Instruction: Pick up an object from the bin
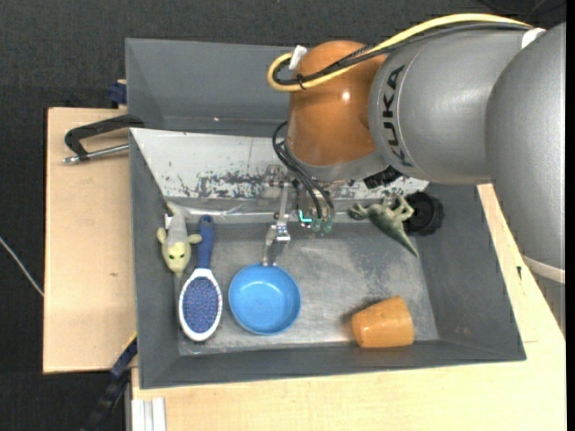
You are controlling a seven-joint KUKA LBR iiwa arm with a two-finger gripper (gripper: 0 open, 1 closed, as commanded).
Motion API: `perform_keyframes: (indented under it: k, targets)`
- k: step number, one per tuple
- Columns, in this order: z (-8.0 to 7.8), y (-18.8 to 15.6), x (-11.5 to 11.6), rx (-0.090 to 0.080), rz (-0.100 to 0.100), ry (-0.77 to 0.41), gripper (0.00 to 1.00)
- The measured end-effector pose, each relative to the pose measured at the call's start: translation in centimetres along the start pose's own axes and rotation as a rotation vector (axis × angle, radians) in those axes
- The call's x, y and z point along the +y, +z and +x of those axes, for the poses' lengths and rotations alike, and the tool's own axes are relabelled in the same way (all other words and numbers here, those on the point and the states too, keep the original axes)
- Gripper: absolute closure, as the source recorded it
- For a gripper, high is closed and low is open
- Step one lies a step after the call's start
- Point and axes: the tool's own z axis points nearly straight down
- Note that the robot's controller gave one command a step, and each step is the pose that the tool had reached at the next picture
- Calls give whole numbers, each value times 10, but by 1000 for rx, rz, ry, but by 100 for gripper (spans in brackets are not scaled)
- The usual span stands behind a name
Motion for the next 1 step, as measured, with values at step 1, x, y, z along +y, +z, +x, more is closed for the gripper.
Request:
perform_keyframes:
  k: [1]
  targets:
    - [58, 80, -4, -13, -1, -148, 0]
